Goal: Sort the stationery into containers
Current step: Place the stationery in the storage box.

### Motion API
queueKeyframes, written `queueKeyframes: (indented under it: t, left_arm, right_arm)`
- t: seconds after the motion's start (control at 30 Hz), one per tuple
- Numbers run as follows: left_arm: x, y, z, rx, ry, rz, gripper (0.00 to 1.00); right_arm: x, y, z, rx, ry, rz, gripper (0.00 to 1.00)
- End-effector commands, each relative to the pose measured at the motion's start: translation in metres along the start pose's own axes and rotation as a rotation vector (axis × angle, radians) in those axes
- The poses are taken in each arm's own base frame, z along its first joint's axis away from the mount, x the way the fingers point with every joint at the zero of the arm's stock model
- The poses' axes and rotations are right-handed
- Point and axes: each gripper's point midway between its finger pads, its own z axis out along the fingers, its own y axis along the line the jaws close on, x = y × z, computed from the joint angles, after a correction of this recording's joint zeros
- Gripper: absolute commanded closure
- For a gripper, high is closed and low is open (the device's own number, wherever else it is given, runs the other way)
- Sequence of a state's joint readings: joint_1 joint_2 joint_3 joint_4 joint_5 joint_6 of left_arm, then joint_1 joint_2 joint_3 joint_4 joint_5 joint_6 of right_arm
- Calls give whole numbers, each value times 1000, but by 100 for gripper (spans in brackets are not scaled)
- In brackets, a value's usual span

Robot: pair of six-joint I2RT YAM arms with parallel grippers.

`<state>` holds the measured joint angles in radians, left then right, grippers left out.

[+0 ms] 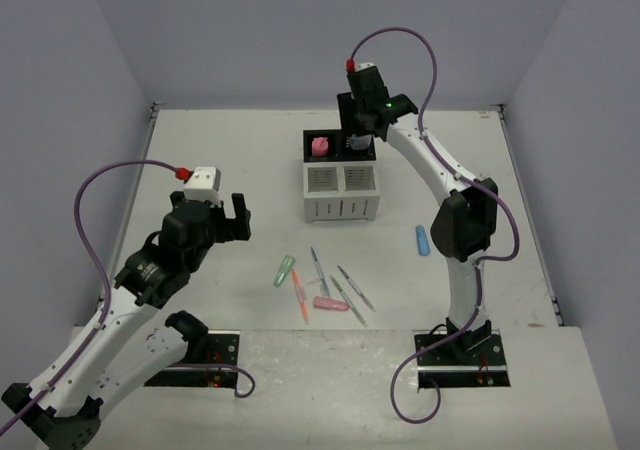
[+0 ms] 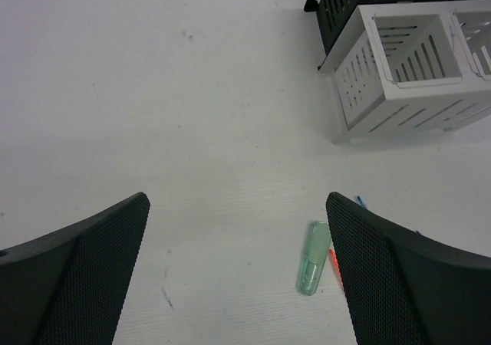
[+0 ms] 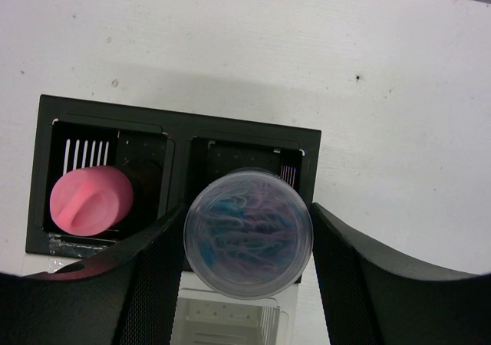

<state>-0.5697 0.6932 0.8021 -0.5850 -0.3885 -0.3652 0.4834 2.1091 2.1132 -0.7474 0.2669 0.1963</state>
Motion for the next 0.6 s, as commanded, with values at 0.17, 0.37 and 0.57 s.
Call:
queueKeyframes:
  t: [0.17,0.37,0.57]
  left_arm:
    - [-4,-4,4,23,-21,23,0]
    - [-2,-5,5,25,-11,29,0]
    - [-3,-2,6,10,-11,28,0]
  right_arm:
    - [-10,9,1,-58,-47,3,9]
    - [-19,6,-15,-59,-68,10,6]
    - [-32,-6,-84,-53,-151,58,1]
